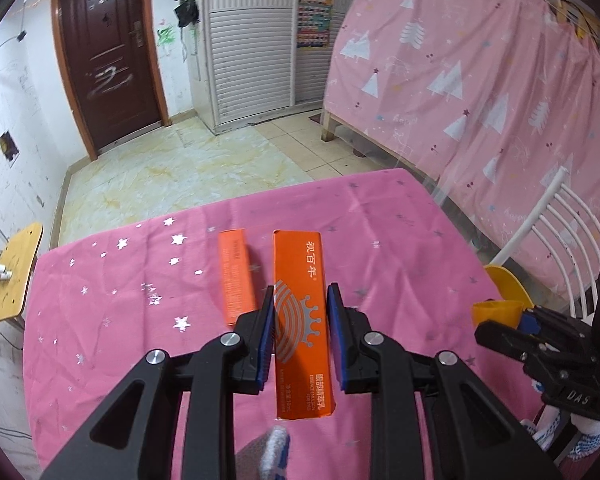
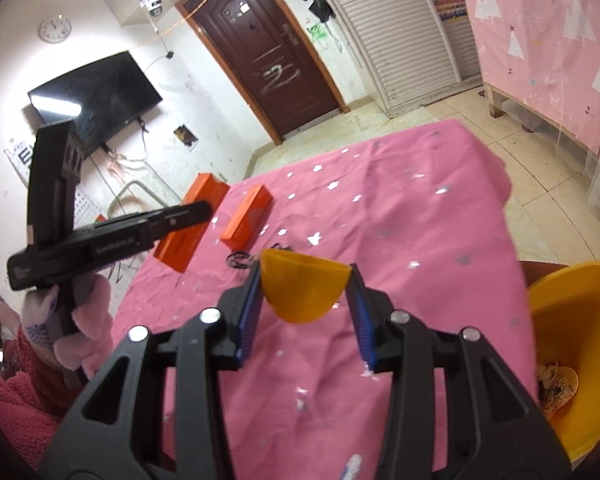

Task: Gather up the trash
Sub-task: 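Carry the orange box and yellow cup over the bucket and open both grippers, then move both open grippers back over the table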

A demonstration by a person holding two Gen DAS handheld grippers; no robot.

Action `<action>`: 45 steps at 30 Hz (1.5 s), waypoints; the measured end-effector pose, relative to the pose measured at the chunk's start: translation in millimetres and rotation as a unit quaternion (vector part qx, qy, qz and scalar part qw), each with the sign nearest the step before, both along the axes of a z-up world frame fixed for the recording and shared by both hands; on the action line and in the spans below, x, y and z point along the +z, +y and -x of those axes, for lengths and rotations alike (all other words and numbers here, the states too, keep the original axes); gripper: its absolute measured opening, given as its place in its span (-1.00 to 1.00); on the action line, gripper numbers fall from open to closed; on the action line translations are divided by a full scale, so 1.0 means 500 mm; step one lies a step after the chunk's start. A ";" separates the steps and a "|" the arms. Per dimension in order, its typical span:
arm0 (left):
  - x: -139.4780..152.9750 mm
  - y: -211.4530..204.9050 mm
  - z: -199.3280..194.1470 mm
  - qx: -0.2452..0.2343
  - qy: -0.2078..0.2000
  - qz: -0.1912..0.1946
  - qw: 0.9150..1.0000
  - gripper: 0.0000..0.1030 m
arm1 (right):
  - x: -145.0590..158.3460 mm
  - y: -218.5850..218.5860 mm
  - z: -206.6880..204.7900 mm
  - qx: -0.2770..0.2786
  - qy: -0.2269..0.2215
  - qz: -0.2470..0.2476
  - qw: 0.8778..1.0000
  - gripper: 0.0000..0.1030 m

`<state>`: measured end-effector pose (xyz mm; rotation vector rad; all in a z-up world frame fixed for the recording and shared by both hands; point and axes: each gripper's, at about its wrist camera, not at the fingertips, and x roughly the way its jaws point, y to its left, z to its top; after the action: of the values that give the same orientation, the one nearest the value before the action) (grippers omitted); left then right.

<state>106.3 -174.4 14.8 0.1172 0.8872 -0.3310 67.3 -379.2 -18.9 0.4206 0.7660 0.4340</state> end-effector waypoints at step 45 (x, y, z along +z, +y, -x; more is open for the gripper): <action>-0.027 -0.517 0.133 -0.229 0.022 0.047 0.972 -0.67 | -0.124 -0.364 0.167 -0.251 0.040 0.067 0.965 0.27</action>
<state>39.6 -432.7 1.4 0.2280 0.8819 -0.8087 -16.4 -561.3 -80.9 0.4884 0.7309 -0.1094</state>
